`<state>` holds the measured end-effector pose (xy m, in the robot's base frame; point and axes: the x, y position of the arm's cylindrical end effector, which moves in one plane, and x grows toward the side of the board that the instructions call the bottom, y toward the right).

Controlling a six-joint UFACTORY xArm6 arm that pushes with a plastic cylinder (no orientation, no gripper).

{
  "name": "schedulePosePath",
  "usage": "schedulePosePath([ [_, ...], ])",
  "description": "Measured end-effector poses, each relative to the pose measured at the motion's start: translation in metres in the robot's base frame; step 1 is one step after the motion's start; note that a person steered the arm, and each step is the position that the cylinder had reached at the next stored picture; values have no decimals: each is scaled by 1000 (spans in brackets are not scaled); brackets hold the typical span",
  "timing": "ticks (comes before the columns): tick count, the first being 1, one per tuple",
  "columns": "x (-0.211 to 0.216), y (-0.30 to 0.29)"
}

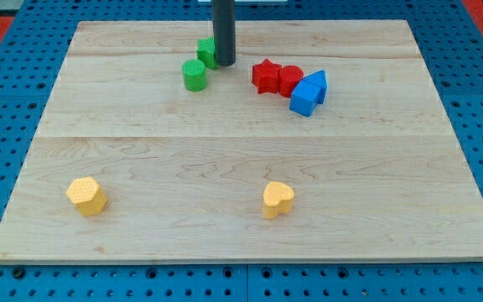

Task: Push the green blocks slightly down

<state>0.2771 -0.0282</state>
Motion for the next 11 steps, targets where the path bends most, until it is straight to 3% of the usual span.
schedulePosePath([
  [1, 36, -46],
  [2, 36, -37],
  [3, 0, 8],
  [4, -36, 16],
  [5, -43, -50],
  [6, -24, -98],
  [7, 10, -109],
  [8, -34, -151],
  [9, -76, -94],
  [10, -73, -51],
  [11, -23, -51],
])
